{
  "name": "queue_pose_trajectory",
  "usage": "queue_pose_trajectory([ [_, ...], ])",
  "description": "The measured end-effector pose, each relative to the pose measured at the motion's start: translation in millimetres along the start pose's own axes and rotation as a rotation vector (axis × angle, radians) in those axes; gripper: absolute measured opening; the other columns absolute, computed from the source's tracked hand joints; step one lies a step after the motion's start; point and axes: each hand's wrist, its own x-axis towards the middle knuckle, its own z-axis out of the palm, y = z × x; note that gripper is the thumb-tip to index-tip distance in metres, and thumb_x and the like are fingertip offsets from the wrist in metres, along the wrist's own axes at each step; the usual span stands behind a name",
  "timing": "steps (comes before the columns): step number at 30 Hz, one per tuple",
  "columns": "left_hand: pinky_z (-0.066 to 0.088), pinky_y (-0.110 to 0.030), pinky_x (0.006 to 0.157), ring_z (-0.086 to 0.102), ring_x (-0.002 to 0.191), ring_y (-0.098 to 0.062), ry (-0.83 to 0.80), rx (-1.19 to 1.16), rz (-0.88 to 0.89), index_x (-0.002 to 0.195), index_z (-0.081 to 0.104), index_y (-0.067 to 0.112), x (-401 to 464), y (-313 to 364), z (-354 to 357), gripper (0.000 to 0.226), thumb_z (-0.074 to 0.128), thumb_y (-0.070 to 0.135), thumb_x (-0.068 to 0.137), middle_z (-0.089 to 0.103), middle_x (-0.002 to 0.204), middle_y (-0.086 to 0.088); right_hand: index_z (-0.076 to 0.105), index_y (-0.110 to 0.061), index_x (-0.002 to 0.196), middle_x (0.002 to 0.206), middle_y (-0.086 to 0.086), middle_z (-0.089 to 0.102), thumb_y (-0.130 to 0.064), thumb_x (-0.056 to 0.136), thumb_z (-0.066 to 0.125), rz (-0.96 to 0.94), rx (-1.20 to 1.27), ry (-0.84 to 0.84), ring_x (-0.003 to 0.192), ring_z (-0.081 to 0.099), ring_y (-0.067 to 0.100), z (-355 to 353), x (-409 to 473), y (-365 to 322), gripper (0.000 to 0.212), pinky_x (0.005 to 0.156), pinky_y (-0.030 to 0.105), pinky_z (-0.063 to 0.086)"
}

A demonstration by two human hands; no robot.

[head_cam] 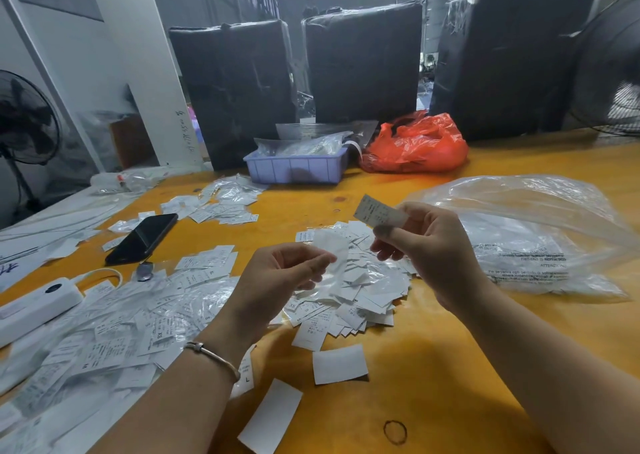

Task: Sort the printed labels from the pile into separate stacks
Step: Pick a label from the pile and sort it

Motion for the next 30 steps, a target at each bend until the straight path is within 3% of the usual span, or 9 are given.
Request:
queue_pose_trajectory([
  [9, 0.055, -0.023, 0.068, 0.065, 0.069, -0.014, 0.016, -0.006, 0.076, 0.081, 0.080, 0.022, -2.0, 1.1, 1.5, 0.022, 0.078, 0.037, 0.064, 0.074, 0.078, -0.007, 0.070, -0.003, 0.087, 0.062, 0.009, 0.063, -0.003, 0.091, 0.058, 0.013, 0.173, -0.055, 0.053, 0.052, 0.014, 1.0, -1.4, -14.3, 0.013, 0.049, 0.021, 0.042],
  [15, 0.053, -0.018, 0.064, 0.066, 0.069, -0.011, 0.001, -0.036, 0.124, 0.079, 0.080, 0.022, -4.2, 4.0, 2.3, 0.021, 0.080, 0.035, 0.062, 0.075, 0.077, -0.005, 0.068, -0.004, 0.084, 0.065, 0.012, 0.064, 0.006, 0.088, 0.055, -0.132, -0.019, -0.074, 0.057, 0.055, 0.011, 4.3, -7.3, -22.8, 0.017, 0.052, 0.020, 0.045],
  [19, 0.054, -0.018, 0.067, 0.069, 0.074, -0.010, 0.006, -0.036, 0.139, 0.078, 0.080, 0.022, -4.3, 3.8, 2.2, 0.018, 0.080, 0.031, 0.063, 0.076, 0.081, -0.003, 0.070, -0.001, 0.089, 0.074, 0.010, 0.069, 0.000, 0.088, 0.061, -0.207, -0.181, -0.069, 0.062, 0.057, 0.020, 5.0, -9.6, -22.8, 0.009, 0.058, 0.040, 0.049],
  [22, 0.055, -0.019, 0.069, 0.070, 0.077, -0.013, 0.009, -0.040, 0.145, 0.079, 0.079, 0.019, -4.3, 3.2, 2.0, 0.022, 0.081, 0.032, 0.061, 0.076, 0.082, -0.005, 0.071, -0.001, 0.089, 0.079, 0.013, 0.070, -0.004, 0.088, 0.063, -0.217, -0.235, -0.078, 0.071, 0.060, 0.031, 3.8, -8.7, -21.3, 0.009, 0.062, 0.047, 0.051],
  [27, 0.057, -0.021, 0.072, 0.071, 0.082, -0.016, 0.011, -0.037, 0.155, 0.077, 0.079, 0.021, -4.6, 3.0, 2.3, 0.020, 0.081, 0.031, 0.061, 0.076, 0.084, -0.005, 0.071, 0.000, 0.083, 0.074, 0.016, 0.068, -0.005, 0.086, 0.063, -0.236, -0.301, -0.112, 0.065, 0.057, 0.028, 1.7, -7.4, -19.5, 0.010, 0.056, 0.038, 0.046],
  [30, 0.057, -0.022, 0.071, 0.072, 0.087, -0.015, -0.004, -0.045, 0.146, 0.076, 0.079, 0.020, -4.1, 3.9, 2.1, 0.018, 0.080, 0.031, 0.061, 0.076, 0.085, -0.005, 0.064, 0.008, 0.071, 0.069, 0.025, 0.060, -0.015, 0.077, 0.056, -0.219, -0.327, -0.171, 0.058, 0.045, 0.018, 3.4, -7.7, -21.3, 0.025, 0.050, 0.038, 0.035],
])
